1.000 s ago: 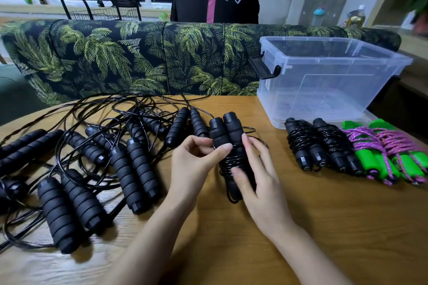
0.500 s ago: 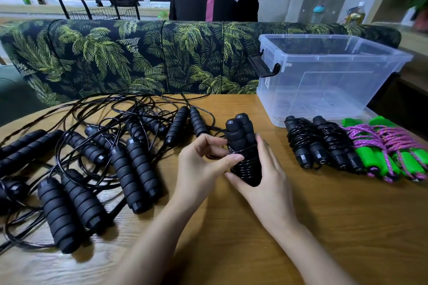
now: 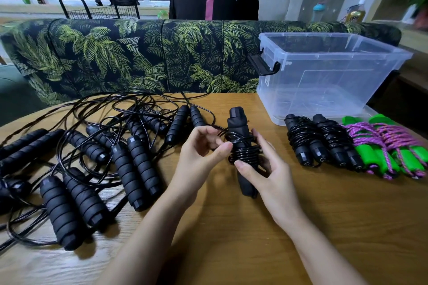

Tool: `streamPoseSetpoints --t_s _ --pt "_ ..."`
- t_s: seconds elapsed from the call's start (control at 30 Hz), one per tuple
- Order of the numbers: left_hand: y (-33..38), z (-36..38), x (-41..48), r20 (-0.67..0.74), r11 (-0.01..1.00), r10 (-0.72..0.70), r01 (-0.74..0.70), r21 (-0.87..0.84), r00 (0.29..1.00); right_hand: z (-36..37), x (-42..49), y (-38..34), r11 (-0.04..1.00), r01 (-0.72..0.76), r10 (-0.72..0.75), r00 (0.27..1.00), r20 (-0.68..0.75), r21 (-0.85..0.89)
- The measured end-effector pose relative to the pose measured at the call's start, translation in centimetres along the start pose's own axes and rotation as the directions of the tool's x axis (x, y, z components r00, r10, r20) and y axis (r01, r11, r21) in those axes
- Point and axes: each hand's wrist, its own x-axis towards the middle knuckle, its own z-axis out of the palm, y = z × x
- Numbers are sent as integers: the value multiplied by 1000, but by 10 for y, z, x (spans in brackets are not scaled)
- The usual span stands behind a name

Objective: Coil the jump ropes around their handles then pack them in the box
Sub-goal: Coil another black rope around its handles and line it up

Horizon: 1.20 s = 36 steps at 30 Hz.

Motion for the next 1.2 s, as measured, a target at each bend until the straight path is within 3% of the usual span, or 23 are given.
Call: streamPoseSetpoints --t_s 0.33,0.5,0.63,0.7,0.97,1.2 --pt "4 -1 1 111 992 -117 121 -26 987 1 0 7 994 31 -37 998 55 108" --pt "1 2 1 27 997 -71 72 -38 997 3 0 10 986 136 -133 991 32 -99" --pt "-5 5 0 -36 998 -59 57 -39 998 10 -3 13 905 221 -208 975 77 -364" --pt "-7 5 0 -57 998 -52 51 -30 997 10 -1 16 883 228 -208 974 93 -410" --pt "0 -3 2 -21 998 -12 13 58 1000 3 3 16 970 152 -137 987 86 -191" --pt "2 -3 2 -66 998 16 -11 69 998 3 2 13 980 135 -120 986 113 -146"
